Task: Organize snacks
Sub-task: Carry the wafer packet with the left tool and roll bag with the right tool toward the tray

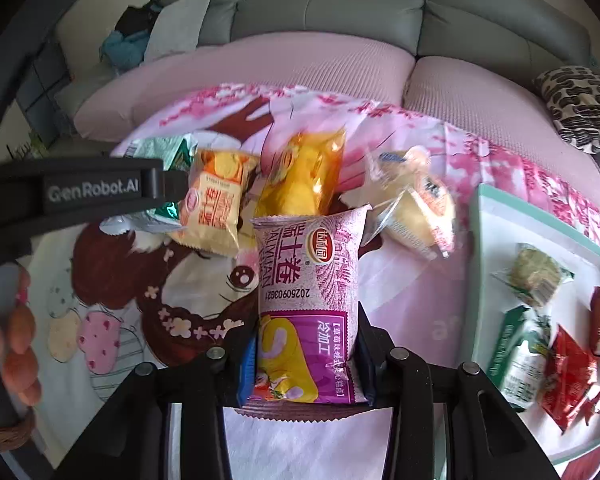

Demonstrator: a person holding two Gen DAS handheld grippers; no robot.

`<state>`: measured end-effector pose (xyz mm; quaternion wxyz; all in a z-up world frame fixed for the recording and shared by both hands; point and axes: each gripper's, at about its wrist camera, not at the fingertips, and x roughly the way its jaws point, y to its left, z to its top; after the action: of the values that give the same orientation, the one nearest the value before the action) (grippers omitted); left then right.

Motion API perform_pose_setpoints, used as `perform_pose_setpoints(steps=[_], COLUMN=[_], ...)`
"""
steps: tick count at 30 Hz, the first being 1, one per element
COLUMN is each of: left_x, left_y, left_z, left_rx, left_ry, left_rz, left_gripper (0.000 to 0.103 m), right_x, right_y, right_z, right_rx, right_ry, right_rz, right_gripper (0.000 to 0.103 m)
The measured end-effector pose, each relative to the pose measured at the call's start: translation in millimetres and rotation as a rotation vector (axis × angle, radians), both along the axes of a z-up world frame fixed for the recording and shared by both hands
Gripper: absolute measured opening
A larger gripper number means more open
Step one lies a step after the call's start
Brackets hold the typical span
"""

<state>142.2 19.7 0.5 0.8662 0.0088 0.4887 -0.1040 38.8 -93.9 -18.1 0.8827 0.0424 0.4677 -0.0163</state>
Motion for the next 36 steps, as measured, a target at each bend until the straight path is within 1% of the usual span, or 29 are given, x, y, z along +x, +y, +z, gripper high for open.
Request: perform_pose_setpoints(steps=[7, 12, 19, 22, 27, 32, 36], left_x=[-9, -19, -40, -49, -62, -67, -64], left_y=[-19, -44, -95, -119, -158, -186, -199], left_z=[25, 42, 56, 57, 49, 36, 23], left_rx=[-0.029, -0.045, -0.045, -0.047, -0.033, -0.029, -0.023], left_ry=[-0.068, -0.115, -0.158, -0.171, -0.167, -0.158, -0.147], left_rz=[-0.048, -0.109, -0.230, -0.301, -0.396, -0.450, -0.462], left_gripper=[0.049, 0.049, 0.049, 0.049, 0.049, 0.049, 0.049], right_x=[-20, -36, -58, -71, -90, -103, -102], right_y=[-27, -67, -135, -161, -201, -235, -251], right_z=[33, 48, 54, 58, 56, 51, 41], right_rx=[0.026, 0.029, 0.077, 0.087, 0.106, 0.120, 0.148], right_ry=[-0.072, -0.102, -0.119, -0.133, -0.144, -0.154, -0.142], right_rz=[-0.056, -0.169, -0.349, -0.419, -0.516, -0.588, -0.605], right_gripper=[0.042, 0.042, 0.042, 0.042, 0.042, 0.042, 0.042])
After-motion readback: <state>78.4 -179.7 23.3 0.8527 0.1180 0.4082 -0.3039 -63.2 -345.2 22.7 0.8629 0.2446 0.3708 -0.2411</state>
